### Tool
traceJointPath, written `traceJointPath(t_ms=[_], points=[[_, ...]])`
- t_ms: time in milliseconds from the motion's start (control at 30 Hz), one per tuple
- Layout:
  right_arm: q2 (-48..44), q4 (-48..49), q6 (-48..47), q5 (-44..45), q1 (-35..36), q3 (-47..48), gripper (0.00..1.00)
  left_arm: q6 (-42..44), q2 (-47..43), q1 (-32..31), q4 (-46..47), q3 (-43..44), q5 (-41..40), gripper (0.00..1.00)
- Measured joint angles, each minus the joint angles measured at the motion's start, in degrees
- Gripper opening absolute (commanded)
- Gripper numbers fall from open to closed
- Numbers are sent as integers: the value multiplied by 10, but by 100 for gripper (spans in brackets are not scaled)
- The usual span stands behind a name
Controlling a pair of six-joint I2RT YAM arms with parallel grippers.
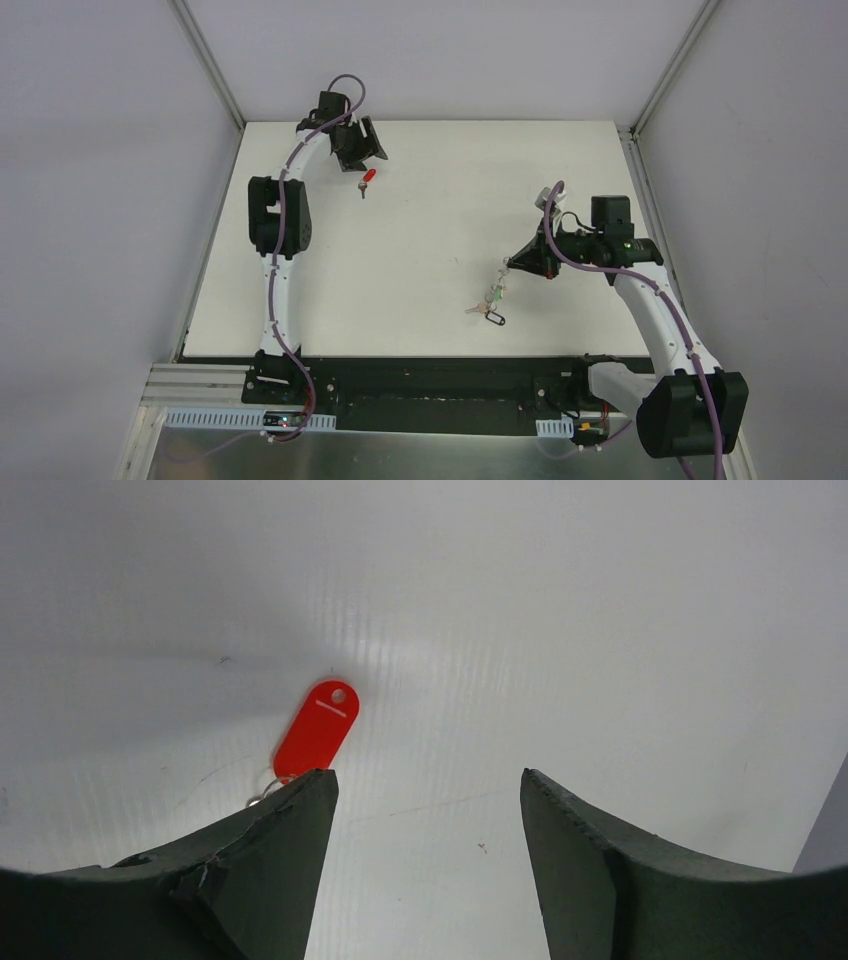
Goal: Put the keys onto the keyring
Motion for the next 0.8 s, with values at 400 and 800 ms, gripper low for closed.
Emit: traceJointPath(t_ms=[400, 800], points=[[1, 1, 1, 0, -5, 0, 0, -48, 27, 2, -8, -25, -9, 69], [1, 2, 5, 1, -6, 0, 0, -23, -28, 2, -41, -102, -36, 68]])
